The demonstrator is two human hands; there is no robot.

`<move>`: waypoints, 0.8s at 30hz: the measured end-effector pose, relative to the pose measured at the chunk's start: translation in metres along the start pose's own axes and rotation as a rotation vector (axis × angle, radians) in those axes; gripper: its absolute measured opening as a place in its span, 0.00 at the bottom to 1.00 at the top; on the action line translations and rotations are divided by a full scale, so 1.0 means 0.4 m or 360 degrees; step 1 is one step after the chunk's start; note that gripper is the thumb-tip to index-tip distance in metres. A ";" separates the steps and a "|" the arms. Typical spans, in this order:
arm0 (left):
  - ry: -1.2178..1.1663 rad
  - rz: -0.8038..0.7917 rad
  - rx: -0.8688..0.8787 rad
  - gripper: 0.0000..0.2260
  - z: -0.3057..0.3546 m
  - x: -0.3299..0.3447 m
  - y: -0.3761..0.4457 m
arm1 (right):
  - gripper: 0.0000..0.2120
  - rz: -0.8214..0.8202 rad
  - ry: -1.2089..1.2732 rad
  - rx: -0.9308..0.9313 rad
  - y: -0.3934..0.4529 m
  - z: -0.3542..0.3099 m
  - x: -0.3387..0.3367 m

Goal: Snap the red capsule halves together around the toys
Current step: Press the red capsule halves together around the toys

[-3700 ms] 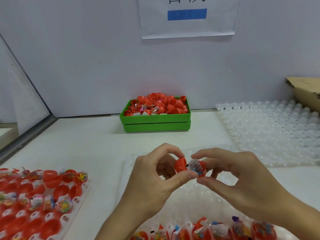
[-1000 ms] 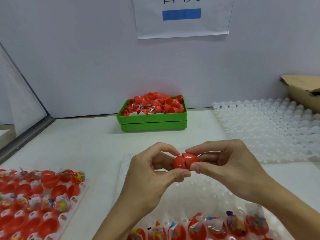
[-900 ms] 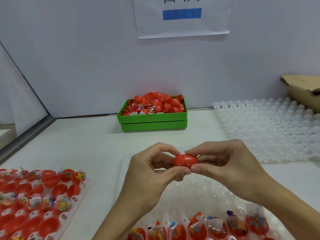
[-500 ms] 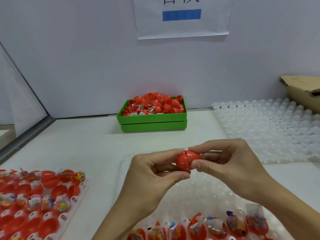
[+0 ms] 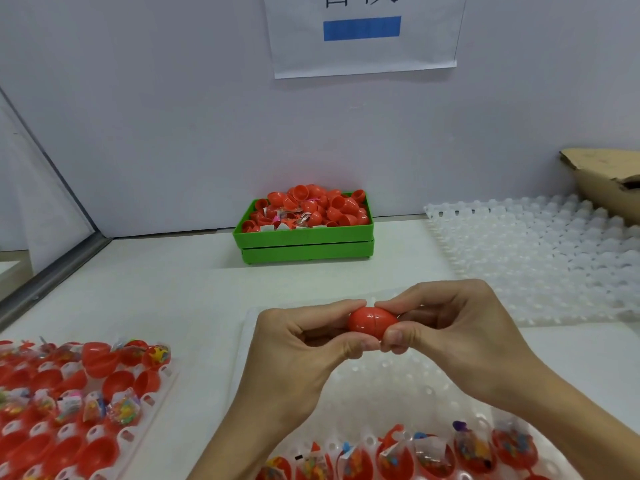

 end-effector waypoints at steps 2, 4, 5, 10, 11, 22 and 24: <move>0.0037 -0.0003 0.0010 0.16 0.003 0.001 -0.002 | 0.12 0.0004 0.0022 -0.0010 -0.001 -0.001 0.000; 0.0084 -0.0061 0.0027 0.15 0.008 0.006 -0.001 | 0.10 0.0002 0.0036 -0.0004 -0.002 -0.001 -0.001; 0.0112 -0.0100 0.0031 0.15 0.012 0.011 -0.001 | 0.10 -0.0004 0.0040 -0.0001 -0.003 0.000 -0.002; 0.0029 -0.0083 0.0073 0.14 0.016 0.009 0.002 | 0.11 -0.0100 0.0064 0.0010 -0.001 0.006 0.003; -0.0004 -0.0070 0.0079 0.15 0.013 0.007 0.003 | 0.11 -0.0107 0.0054 0.0002 -0.001 0.007 0.003; -0.0212 -0.0012 0.0051 0.16 0.000 0.006 0.009 | 0.11 -0.0037 0.0075 -0.0236 0.002 0.003 0.004; -0.0220 -0.0023 0.0064 0.17 0.005 0.008 0.008 | 0.14 0.0007 -0.0013 -0.0264 0.002 0.005 0.002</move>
Point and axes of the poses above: each hand's wrist, its own y-axis towards the middle knuckle, its own x-axis out of the palm, z = x × y, the point moved 5 cm from there along y, towards the middle knuckle, and after that the axes turned 14 degrees about -z, right-handed, at the moved point
